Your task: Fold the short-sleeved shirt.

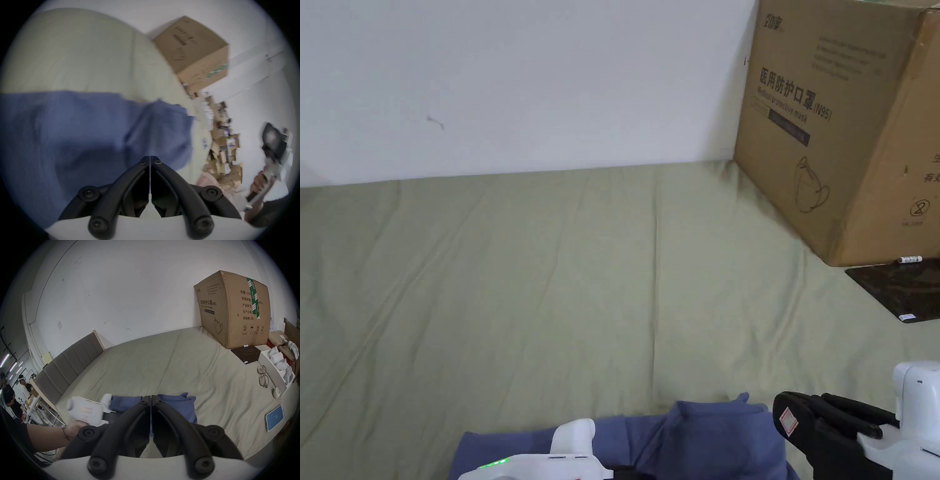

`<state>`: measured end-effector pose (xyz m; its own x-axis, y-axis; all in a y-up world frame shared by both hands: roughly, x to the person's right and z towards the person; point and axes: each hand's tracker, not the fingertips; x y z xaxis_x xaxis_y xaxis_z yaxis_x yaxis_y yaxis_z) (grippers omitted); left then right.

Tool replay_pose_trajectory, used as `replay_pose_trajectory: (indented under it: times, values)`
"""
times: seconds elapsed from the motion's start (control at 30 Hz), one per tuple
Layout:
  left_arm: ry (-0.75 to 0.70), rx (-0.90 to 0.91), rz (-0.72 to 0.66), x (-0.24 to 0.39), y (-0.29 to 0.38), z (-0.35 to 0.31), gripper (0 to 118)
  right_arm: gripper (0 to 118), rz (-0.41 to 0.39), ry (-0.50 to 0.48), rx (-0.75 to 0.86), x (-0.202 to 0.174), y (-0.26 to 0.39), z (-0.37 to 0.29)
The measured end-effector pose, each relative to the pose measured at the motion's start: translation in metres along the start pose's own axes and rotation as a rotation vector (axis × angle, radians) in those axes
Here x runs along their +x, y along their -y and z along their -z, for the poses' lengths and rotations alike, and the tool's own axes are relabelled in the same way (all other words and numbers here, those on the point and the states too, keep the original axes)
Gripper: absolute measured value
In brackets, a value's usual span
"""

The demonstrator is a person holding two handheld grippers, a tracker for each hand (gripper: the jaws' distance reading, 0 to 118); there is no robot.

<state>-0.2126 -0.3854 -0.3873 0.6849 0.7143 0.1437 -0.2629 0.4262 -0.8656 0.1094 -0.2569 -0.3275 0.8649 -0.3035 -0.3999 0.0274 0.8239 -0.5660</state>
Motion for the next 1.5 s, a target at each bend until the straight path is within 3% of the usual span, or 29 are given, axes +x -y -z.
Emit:
replay_pose_trajectory:
  times: [0.07, 0.17, 0.3, 0.33, 0.37, 0.4, 0.43, 0.63, 0.7, 0.83, 0.87, 0.9, 0.93, 0.97, 1.03, 1.07, 1.1, 1.13, 1.33, 1.37, 1.5]
  values:
    - [0.060, 0.075, 0.053, 0.008, 0.004, -0.034, 1, 1, -0.002, -0.006, 0.000, 0.000, -0.002, 0.002]
    - [-0.005, 0.195, 0.108, 0.001, 0.001, -0.102, 1, 1, -0.003, -0.009, -0.001, -0.004, -0.005, 0.004]
    - [-0.055, 0.183, -0.023, -0.059, -0.008, -0.172, 5, 1, -0.006, -0.024, 0.002, -0.010, -0.008, 0.008]
    - [-0.090, 0.186, -0.051, -0.075, -0.004, -0.186, 19, 1, -0.010, -0.025, -0.004, -0.013, -0.009, 0.010]
    - [-0.123, 0.191, -0.074, -0.086, -0.005, -0.193, 49, 1, -0.015, -0.025, -0.009, -0.015, -0.009, 0.012]
    - [-0.125, 0.193, -0.107, -0.100, -0.002, -0.200, 96, 1, -0.020, -0.023, -0.015, -0.017, -0.009, 0.014]
    - [-0.115, 0.187, -0.139, -0.113, 0.002, -0.204, 118, 1, -0.024, -0.021, -0.021, -0.018, -0.008, 0.016]
    - [0.013, 0.169, -0.328, -0.173, 0.004, -0.182, 118, 1, -0.029, -0.021, -0.077, -0.028, -0.004, 0.030]
    - [0.255, 0.088, -0.445, -0.187, 0.008, -0.154, 118, 1, -0.049, -0.009, -0.099, -0.034, -0.004, 0.036]
    - [0.536, 0.131, -0.462, -0.179, -0.007, -0.118, 118, 1, -0.014, -0.036, -0.154, -0.040, -0.006, 0.047]
    - [0.524, 0.088, -0.451, -0.177, -0.007, -0.111, 116, 1, -0.002, -0.044, -0.156, -0.042, -0.007, 0.049]
    - [0.581, 0.082, -0.459, -0.192, -0.012, -0.105, 101, 1, 0.007, -0.050, -0.156, -0.043, -0.009, 0.051]
    - [0.464, 0.044, -0.356, -0.203, -0.012, -0.105, 63, 1, 0.013, -0.056, -0.157, -0.045, -0.011, 0.053]
    - [0.408, 0.057, -0.349, -0.211, -0.012, -0.105, 10, 1, 0.014, -0.058, -0.156, -0.047, -0.012, 0.054]
    - [0.202, 0.048, -0.377, -0.224, 0.003, -0.096, 8, 1, 0.009, -0.064, -0.154, -0.051, -0.014, 0.057]
    - [0.206, 0.092, -0.469, -0.233, 0.010, -0.104, 8, 1, 0.004, -0.064, -0.157, -0.052, -0.015, 0.058]
    - [0.334, 0.164, -0.436, -0.218, 0.002, -0.105, 8, 1, -0.003, -0.064, -0.162, -0.053, -0.015, 0.059]
    - [0.234, 0.118, -0.400, -0.209, 0.001, -0.100, 8, 1, -0.007, -0.064, -0.165, -0.054, -0.014, 0.060]
    - [-0.061, 0.110, -0.288, -0.139, -0.014, -0.143, 9, 1, 0.001, -0.074, -0.180, -0.052, -0.009, 0.056]
    - [-0.152, 0.114, -0.206, -0.125, -0.014, -0.154, 9, 1, 0.005, -0.079, -0.180, -0.052, -0.008, 0.054]
    - [-0.732, 0.071, 0.137, -0.072, -0.007, -0.186, 9, 1, 0.005, -0.096, -0.161, -0.050, -0.009, 0.044]
